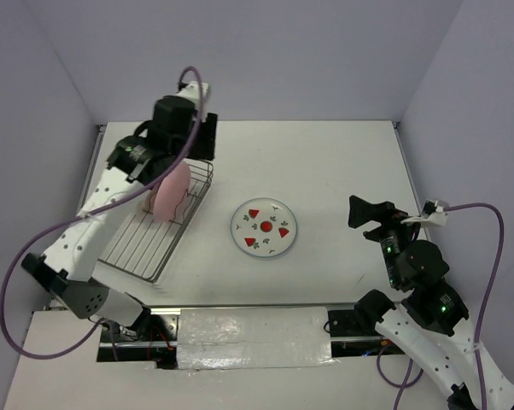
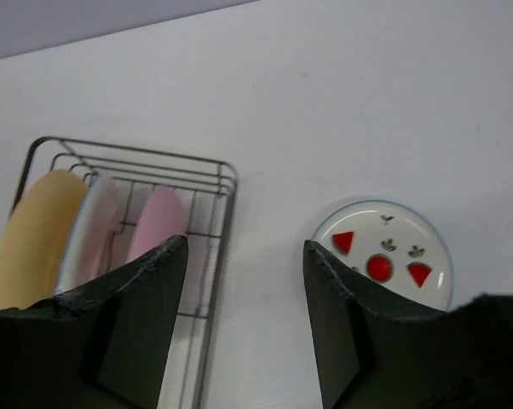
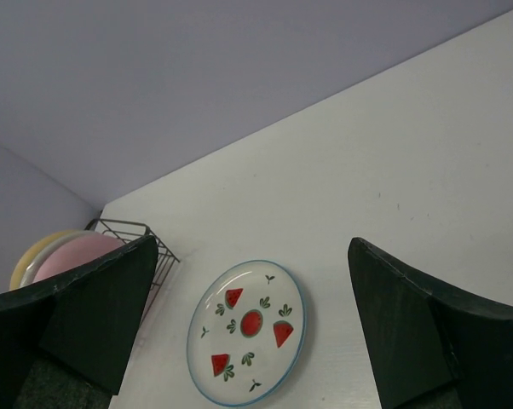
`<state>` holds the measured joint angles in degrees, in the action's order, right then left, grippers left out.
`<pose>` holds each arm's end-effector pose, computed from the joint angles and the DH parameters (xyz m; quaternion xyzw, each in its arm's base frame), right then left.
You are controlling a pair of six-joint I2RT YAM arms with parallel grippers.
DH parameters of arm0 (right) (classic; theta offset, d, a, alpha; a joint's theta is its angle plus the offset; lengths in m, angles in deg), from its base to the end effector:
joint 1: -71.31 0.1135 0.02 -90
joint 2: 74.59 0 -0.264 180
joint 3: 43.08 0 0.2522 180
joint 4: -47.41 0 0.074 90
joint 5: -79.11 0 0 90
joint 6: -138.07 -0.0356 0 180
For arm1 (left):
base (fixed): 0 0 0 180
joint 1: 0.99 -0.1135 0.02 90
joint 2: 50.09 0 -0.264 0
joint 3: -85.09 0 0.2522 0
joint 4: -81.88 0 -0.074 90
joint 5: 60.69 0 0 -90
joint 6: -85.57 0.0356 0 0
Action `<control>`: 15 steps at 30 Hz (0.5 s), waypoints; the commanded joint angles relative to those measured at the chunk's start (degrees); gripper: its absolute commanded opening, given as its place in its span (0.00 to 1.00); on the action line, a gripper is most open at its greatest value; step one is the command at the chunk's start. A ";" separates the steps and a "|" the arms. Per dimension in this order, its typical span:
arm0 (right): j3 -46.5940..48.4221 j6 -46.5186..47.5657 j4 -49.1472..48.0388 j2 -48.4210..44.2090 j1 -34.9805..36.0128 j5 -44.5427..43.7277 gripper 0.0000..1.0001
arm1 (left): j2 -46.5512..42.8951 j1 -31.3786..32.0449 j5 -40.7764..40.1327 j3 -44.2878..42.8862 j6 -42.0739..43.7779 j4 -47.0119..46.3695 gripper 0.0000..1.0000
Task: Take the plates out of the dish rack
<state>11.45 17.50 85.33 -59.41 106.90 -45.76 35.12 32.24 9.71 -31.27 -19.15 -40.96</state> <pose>0.0634 0.0204 0.3451 0.1851 0.6749 0.1975 0.6865 0.2662 -0.1601 0.4599 0.0454 0.8393 -0.0803 0.5357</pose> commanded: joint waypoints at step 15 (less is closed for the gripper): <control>-0.26 2.44 -4.12 1.60 -0.17 4.46 1.00 | -7.25 -27.16 25.65 18.75 4.88 -0.58 0.67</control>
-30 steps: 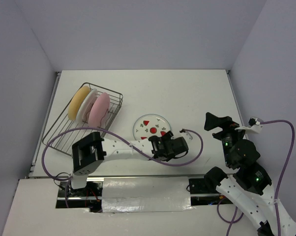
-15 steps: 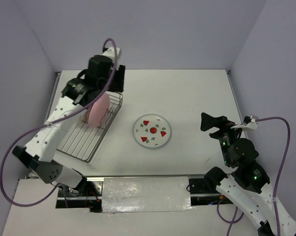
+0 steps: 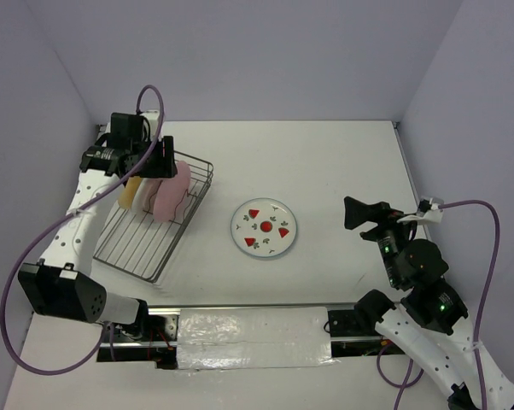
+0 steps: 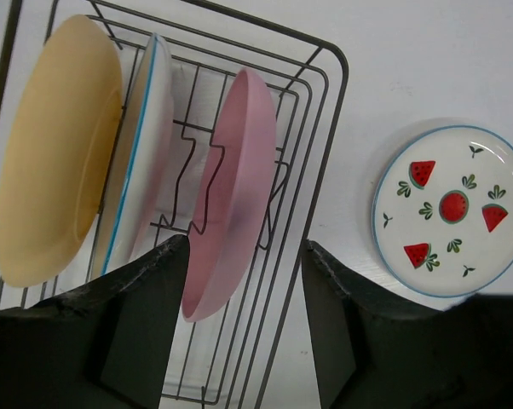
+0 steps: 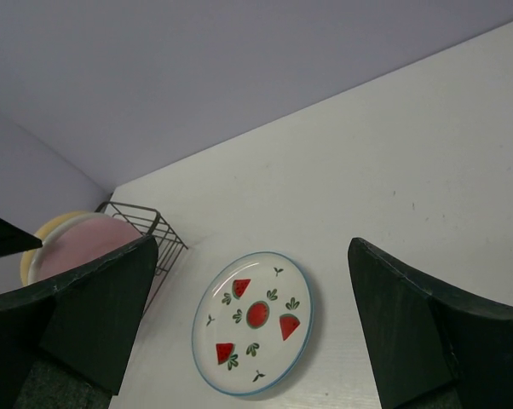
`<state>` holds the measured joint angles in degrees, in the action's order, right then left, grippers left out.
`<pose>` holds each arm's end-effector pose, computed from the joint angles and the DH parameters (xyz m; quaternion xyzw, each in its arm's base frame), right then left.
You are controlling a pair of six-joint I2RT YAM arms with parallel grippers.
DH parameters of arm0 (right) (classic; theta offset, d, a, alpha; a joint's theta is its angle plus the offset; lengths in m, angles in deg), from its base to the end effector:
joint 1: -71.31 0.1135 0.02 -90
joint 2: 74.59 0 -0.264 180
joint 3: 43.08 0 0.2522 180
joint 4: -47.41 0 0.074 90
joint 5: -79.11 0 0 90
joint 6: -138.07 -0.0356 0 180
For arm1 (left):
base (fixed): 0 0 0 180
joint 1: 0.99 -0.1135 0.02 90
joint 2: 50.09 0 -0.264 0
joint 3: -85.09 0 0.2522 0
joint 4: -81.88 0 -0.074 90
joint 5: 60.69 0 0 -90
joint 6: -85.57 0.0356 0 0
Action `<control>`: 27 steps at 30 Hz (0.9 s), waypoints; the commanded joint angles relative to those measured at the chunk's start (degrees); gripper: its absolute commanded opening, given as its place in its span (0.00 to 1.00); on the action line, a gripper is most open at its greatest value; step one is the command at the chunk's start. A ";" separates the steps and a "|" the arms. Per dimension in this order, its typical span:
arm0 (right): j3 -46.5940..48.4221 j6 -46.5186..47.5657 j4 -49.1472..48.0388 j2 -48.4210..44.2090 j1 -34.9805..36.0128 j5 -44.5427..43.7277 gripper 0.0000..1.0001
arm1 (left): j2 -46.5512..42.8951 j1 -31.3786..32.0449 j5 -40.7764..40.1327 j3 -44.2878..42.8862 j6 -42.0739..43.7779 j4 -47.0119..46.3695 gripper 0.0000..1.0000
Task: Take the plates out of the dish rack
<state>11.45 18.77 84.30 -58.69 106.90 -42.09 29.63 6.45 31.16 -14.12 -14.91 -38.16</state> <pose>0.0656 0.0243 0.3464 0.1559 0.6802 0.2129 0.6839 0.2914 -0.0392 0.3863 -0.0173 0.9078 -0.0797 0.4114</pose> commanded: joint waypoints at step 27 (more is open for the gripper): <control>0.10 1.61 -2.92 1.59 -0.26 1.41 1.00 | 0.08 -5.68 13.27 10.65 1.16 -8.31 0.59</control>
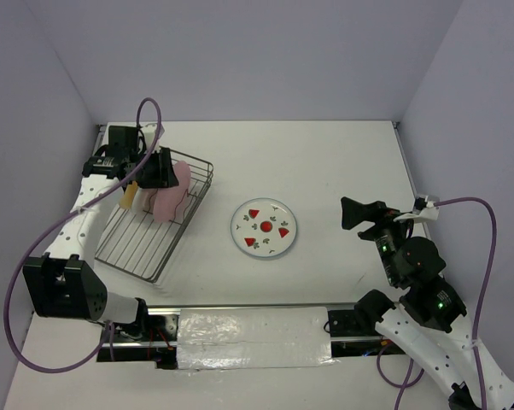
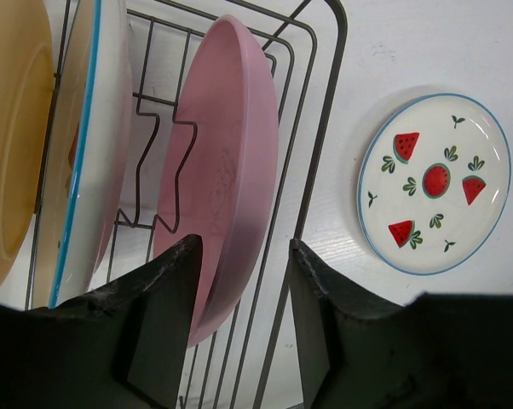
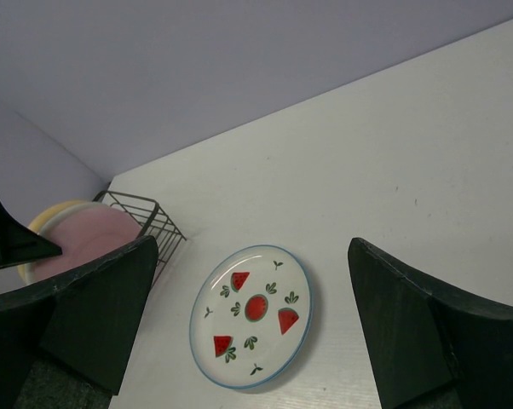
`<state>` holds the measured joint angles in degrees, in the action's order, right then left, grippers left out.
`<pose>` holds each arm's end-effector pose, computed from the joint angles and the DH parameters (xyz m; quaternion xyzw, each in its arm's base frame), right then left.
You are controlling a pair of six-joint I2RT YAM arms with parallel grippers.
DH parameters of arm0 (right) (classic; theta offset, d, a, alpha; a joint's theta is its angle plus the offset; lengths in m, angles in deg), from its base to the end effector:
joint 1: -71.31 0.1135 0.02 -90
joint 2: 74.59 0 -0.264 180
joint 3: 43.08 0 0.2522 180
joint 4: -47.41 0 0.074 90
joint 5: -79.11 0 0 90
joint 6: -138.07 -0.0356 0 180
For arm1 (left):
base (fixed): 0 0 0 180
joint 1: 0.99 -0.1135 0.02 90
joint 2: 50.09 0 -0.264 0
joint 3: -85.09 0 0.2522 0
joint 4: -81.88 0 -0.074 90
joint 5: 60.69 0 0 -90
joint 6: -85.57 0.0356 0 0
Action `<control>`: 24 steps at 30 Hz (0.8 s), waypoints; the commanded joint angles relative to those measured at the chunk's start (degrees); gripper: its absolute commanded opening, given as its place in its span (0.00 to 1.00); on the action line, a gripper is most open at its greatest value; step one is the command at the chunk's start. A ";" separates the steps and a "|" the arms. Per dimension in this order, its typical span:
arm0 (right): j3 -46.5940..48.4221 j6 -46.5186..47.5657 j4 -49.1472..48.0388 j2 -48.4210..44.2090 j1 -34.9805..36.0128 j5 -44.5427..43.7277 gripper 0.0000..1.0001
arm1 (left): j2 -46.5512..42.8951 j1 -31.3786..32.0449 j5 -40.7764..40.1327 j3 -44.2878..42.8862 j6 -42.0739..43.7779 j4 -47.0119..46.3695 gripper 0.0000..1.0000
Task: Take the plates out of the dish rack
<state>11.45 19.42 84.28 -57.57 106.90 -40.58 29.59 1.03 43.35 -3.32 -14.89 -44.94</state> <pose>0.0693 0.0279 0.3455 0.1407 0.6895 0.2129 0.6779 0.2990 -0.0192 0.3355 -0.0202 0.9161 -0.1538 0.3697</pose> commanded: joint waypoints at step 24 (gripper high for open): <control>0.01 1.05 -3.16 0.30 -0.17 -0.19 1.00 | 2.14 -0.26 -0.77 -1.19 1.75 -0.31 0.13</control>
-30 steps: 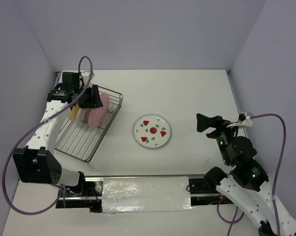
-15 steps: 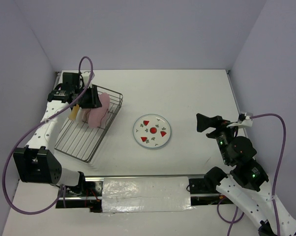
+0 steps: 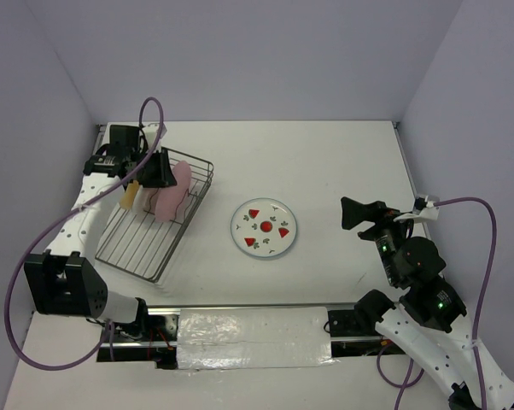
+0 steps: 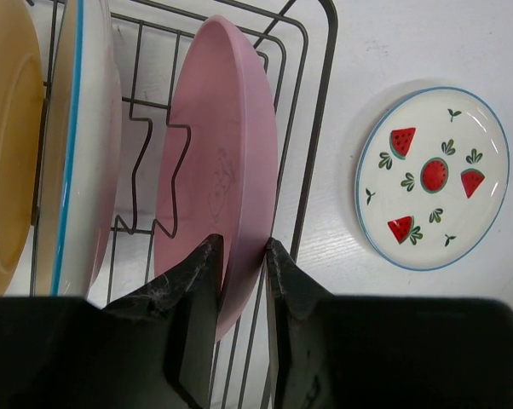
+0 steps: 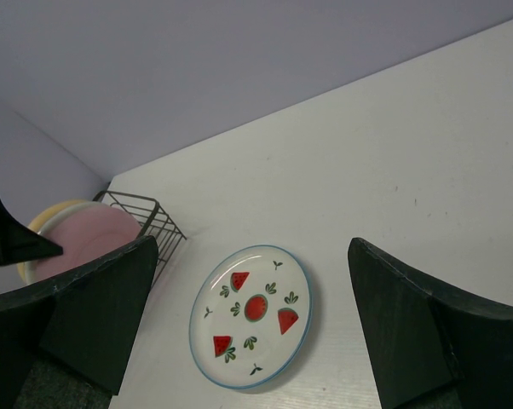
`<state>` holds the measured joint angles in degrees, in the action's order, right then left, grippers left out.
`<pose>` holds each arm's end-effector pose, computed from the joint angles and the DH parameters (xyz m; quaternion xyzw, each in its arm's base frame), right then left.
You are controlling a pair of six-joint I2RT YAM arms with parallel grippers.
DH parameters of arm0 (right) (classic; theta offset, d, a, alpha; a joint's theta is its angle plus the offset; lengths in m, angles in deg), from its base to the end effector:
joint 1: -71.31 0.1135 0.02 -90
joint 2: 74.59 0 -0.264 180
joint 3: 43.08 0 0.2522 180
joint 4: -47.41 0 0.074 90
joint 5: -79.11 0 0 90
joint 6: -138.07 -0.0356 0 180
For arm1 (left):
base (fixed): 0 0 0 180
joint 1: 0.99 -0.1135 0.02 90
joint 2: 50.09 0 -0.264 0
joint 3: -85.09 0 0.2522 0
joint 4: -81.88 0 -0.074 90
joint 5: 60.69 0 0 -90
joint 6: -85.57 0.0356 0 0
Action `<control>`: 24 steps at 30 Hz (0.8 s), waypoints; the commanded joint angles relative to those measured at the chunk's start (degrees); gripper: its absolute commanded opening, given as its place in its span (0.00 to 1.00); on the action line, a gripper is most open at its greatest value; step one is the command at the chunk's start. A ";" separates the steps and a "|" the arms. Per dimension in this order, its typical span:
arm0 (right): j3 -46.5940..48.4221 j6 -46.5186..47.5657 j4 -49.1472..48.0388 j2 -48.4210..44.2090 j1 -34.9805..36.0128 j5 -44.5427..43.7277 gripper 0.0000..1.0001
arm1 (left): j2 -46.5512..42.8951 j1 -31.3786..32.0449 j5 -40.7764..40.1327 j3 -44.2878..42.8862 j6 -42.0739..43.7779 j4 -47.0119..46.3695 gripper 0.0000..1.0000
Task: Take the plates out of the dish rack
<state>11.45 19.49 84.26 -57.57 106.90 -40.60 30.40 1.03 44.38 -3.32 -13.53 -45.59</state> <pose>0.0693 0.0279 0.3455 0.1404 0.6894 0.2124 0.6781 0.3028 -0.0199 0.3325 -0.0060 0.9160 -0.1575 0.3690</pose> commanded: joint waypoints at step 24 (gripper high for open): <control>-0.34 1.24 -3.67 0.56 -0.17 -0.17 1.00 | 2.39 -1.85 -0.04 -9.28 0.23 4.74 0.00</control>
<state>11.45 19.68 83.84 -57.40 106.90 -40.58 33.46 -0.26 46.85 -8.35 -13.36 -42.07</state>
